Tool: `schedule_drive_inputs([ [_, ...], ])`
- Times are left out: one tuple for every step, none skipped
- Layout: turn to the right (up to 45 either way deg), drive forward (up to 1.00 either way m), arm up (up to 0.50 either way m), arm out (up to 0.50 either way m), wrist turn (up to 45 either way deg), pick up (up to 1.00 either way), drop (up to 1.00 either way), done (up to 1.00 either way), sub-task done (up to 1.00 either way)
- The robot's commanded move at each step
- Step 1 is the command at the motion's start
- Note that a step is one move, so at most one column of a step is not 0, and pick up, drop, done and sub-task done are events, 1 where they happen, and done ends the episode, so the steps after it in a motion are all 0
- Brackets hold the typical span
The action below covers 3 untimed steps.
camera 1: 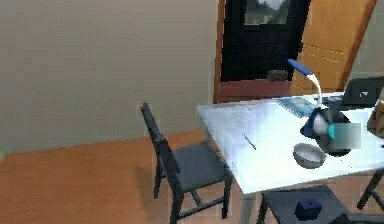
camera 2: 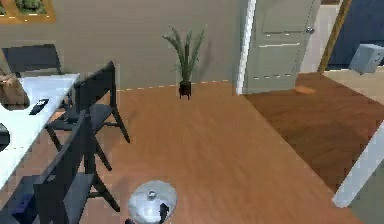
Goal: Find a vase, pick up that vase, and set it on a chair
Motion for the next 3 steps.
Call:
schedule_drive_inputs([
  [45.0, 0.0, 0.0, 0.0, 0.0, 0.0, 0.0, 0.0, 0.0],
  [45.0, 0.0, 0.0, 0.0, 0.0, 0.0, 0.0, 0.0, 0.0],
  [30.0, 0.0, 0.0, 0.0, 0.0, 0.0, 0.0, 0.0, 0.0],
])
